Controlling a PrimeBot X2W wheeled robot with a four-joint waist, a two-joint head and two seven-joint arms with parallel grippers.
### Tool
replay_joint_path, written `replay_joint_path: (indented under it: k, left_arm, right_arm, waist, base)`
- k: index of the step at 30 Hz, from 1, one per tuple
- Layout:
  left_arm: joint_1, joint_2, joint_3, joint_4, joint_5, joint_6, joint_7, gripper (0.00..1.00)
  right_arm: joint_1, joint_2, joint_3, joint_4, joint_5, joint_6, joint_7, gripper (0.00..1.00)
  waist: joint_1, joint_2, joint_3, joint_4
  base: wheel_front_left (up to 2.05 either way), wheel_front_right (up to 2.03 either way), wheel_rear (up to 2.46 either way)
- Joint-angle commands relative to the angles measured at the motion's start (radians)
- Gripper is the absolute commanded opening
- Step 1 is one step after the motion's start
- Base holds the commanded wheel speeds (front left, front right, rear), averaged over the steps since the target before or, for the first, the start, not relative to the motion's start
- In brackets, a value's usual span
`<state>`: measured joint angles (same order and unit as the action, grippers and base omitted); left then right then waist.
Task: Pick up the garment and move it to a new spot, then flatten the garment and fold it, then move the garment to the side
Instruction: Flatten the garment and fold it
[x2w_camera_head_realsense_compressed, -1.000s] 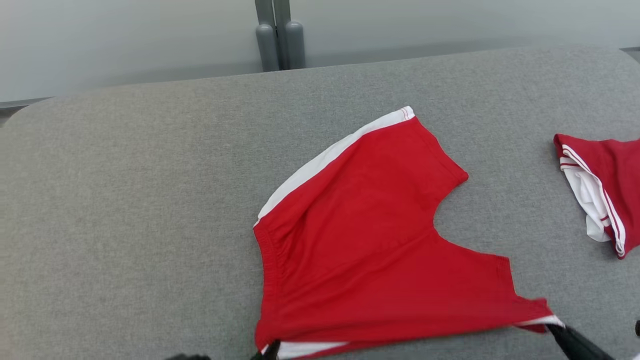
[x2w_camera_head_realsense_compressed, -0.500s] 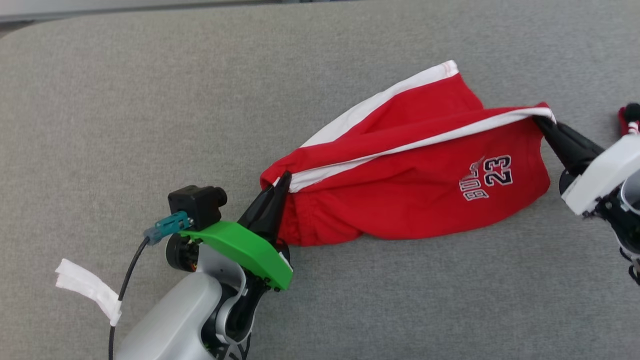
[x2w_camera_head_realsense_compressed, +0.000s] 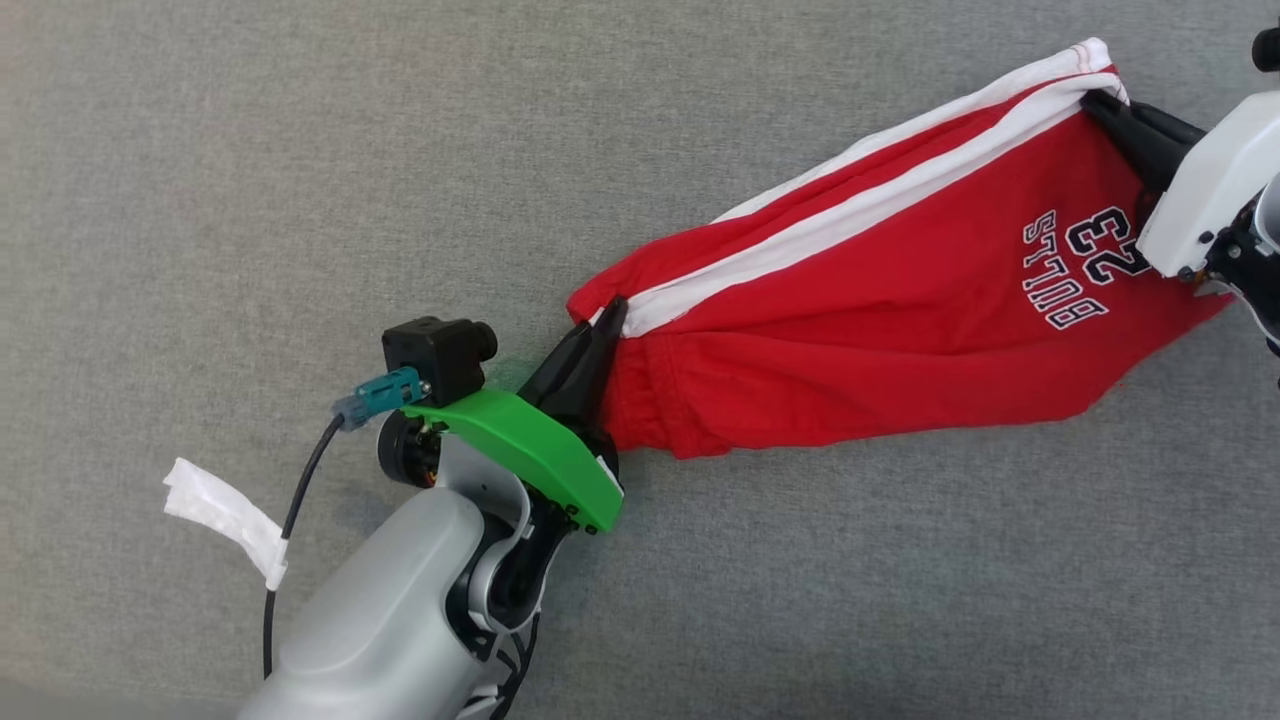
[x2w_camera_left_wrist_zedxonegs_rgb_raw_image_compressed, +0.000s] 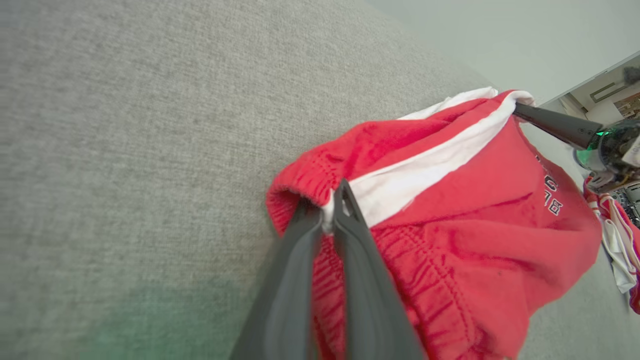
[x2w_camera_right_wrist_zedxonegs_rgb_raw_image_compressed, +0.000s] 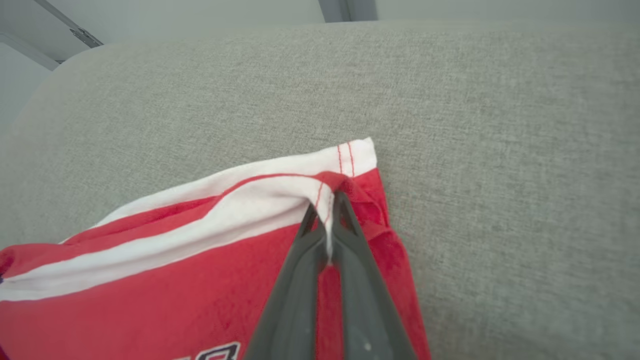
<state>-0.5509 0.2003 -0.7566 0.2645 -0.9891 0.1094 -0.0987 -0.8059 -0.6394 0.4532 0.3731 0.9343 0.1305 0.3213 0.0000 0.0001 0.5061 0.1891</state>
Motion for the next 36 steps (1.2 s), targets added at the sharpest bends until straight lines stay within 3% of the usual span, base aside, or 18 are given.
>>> replay_joint_path:
  k: [1,2,3,4,5,6,14,18,21,26,31,36]
  left_arm:
    - [-0.008,0.005,0.001,0.012,-0.006,-0.002,0.001,0.00]
    - [-0.006,0.003,-0.001,0.011,-0.010,-0.006,0.002,0.00]
    - [-0.001,0.000,-0.001,0.009,-0.016,-0.010,0.001,0.01]
    - [0.003,-0.004,0.003,0.007,-0.020,-0.012,-0.004,0.25]
    - [0.007,-0.006,0.006,0.004,-0.023,-0.012,-0.009,0.58]
    - [0.008,-0.006,0.005,0.002,-0.021,-0.009,-0.012,1.00]
    - [0.035,0.010,0.022,-0.029,0.025,0.046,-0.075,1.00]
    - [0.078,0.047,0.032,-0.064,0.095,0.102,-0.132,1.00]
    - [0.138,0.074,0.046,-0.111,0.180,0.157,-0.161,1.00]
    - [0.261,0.052,0.141,-0.221,0.344,0.204,-0.167,1.00]
    - [0.327,-0.016,0.220,-0.274,0.489,0.169,-0.167,1.00]
    - [0.354,-0.086,0.273,-0.268,0.568,0.096,-0.167,1.00]
  right_arm:
    - [-0.016,-0.011,0.008,0.010,0.010,0.000,0.009,0.00]
    - [-0.021,-0.014,0.013,0.014,0.012,0.000,0.011,0.16]
    - [-0.029,-0.019,0.014,0.021,0.008,0.000,0.006,0.47]
    - [-0.035,-0.021,0.014,0.030,0.002,0.000,-0.001,1.00]
    - [-0.042,-0.021,0.012,0.042,-0.004,0.000,-0.008,1.00]
    - [-0.044,-0.018,0.014,0.050,-0.006,0.000,-0.009,1.00]
    - [-0.060,-0.025,0.006,0.082,-0.063,0.000,-0.114,1.00]
    - [-0.014,-0.033,0.003,0.078,-0.082,0.000,-0.147,1.00]
    - [0.021,-0.015,0.019,0.056,-0.095,0.000,-0.112,1.00]
    - [0.049,0.014,0.020,0.008,-0.128,0.000,-0.006,1.00]
    - [0.036,0.033,0.007,-0.006,-0.240,0.000,0.115,1.00]
    - [0.045,0.077,-0.020,0.021,-0.351,0.000,0.213,1.00]
  waist:
    - [0.0000,-0.0001,0.026,0.032]
    - [0.0000,-0.0001,0.025,0.035]
    - [0.0000,-0.0001,0.023,0.037]
    - [0.0000,-0.0001,0.022,0.038]
    - [0.0000,-0.0001,0.021,0.039]
    - [0.0000,-0.0001,0.020,0.039]
    - [0.0000,-0.0001,0.009,0.022]
    - [0.0000,-0.0001,-0.020,0.002]
    - [0.0000,-0.0001,-0.042,-0.019]
    - [0.0000,-0.0001,-0.047,-0.035]
    - [0.0000,-0.0001,-0.015,-0.017]
    - [0.0000,-0.0001,0.017,0.012]
  base:
    - [0.00,0.00,0.00]
    - [0.00,0.00,0.00]
    - [0.00,0.00,0.00]
    - [0.00,0.00,0.00]
    - [0.00,0.00,0.00]
    - [0.00,0.00,0.00]
    - [0.00,0.00,0.00]
    - [0.00,0.00,0.00]
    - [0.00,0.00,0.00]
    - [0.00,0.00,0.00]
    - [0.00,0.00,0.00]
    - [0.00,0.00,0.00]
